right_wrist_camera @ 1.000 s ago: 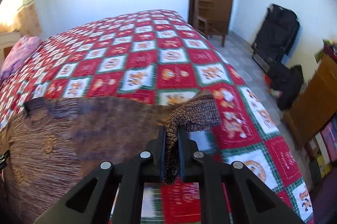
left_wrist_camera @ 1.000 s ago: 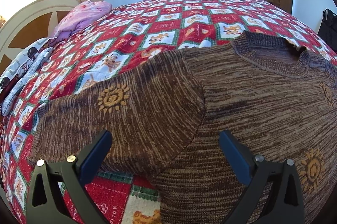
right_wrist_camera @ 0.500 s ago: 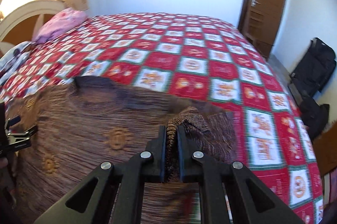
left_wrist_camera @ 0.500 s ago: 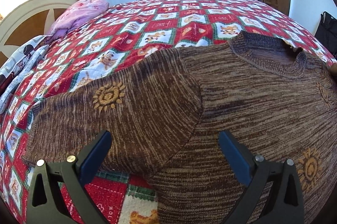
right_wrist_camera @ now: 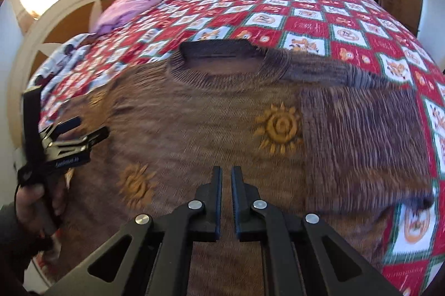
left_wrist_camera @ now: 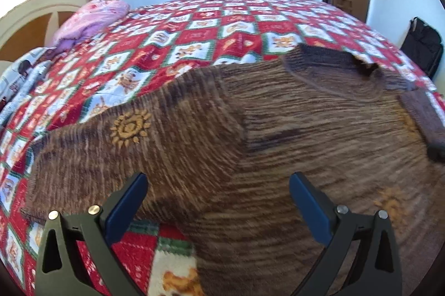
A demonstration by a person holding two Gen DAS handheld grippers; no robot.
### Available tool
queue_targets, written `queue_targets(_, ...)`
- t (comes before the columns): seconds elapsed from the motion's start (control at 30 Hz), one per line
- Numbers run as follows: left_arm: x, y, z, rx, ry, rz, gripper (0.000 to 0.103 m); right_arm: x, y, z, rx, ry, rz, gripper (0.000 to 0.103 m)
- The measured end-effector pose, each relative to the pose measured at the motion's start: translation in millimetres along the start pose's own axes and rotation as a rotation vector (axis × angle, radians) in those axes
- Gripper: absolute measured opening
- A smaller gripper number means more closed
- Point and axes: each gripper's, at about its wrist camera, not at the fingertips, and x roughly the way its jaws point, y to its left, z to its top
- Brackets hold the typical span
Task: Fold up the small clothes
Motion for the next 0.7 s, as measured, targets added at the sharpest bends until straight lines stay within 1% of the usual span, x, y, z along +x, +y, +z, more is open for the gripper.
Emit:
queue_targets(0.03, -6.7, -3.4, 0.5, 0.008, -0.006, -0.027, 0.103, -6.8, -3.5, -4.3, -0.008, -0.009, -0.013, 0.035)
queue_targets(0.07, -13.1, -8.2, 2.0, 0.019, -0.011, -0.045, 0.103, -15.3, -10.2, -9.1, -0.006, -0.02, -0.021, 0.067)
queue_targets(0.1, -22.8, -17.3, 5.2, 0.043, -0.023, -0.073, 0.103, -24.5, -17.8, -13.2, 0.006, -0.045, -0.03, 0.076)
queue_targets(0.17, -37.6, -36.4, 11.4, 0.093, -0.044, -0.106, 0.103, -40.9, -34.0, -20.1, 0.031, -0.08, -0.072, 0.076)
queue_targets(0.23, -50.0, -59.3, 18.0, 0.145, -0.062, -0.131, 0.103, -55.0, -49.9, -26.5, 0.066, -0.113, -0.135, 0.076)
queue_targets(0.27, -55.2, -73.4, 21.3, 0.171, -0.066, -0.148, 0.103, -62.1, -59.0, -31.0, 0.092, -0.132, -0.166, 0.076)
queue_targets(0.33, -60.1, -98.0, 25.5, 0.206, -0.058, -0.176, 0.103, -74.0, -73.3, -40.8, 0.138, -0.16, -0.202, 0.076)
queue_targets(0.37, -61.7, -109.5, 25.8, 0.224, -0.058, -0.186, 0.102, -79.6, -79.6, -47.9, 0.157, -0.176, -0.214, 0.076)
queue_targets(0.4, -62.9, -122.8, 26.3, 0.242, -0.056, -0.201, 0.098, -83.0, -84.6, -51.5, 0.163, -0.184, -0.221, 0.076)
queue_targets(0.43, -62.7, -135.9, 26.9, 0.255, -0.045, -0.217, 0.096, -86.1, -88.7, -55.2, 0.164, -0.189, -0.228, 0.076)
queue_targets(0.5, -61.2, -156.2, 27.1, 0.266, -0.019, -0.251, 0.089, -88.6, -94.1, -64.8, 0.167, -0.202, -0.253, 0.076)
queue_targets(0.57, -56.9, -175.5, 26.8, 0.268, 0.02, -0.284, 0.086, -89.0, -100.4, -72.8, 0.18, -0.208, -0.259, 0.076)
queue_targets(0.67, -48.5, -199.5, 26.7, 0.248, 0.082, -0.319, 0.085, -86.8, -108.9, -84.0, 0.205, -0.218, -0.269, 0.076)
queue_targets(0.7, -45.7, -207.0, 27.5, 0.229, 0.101, -0.339, 0.082, -86.4, -111.8, -87.0, 0.211, -0.221, -0.271, 0.076)
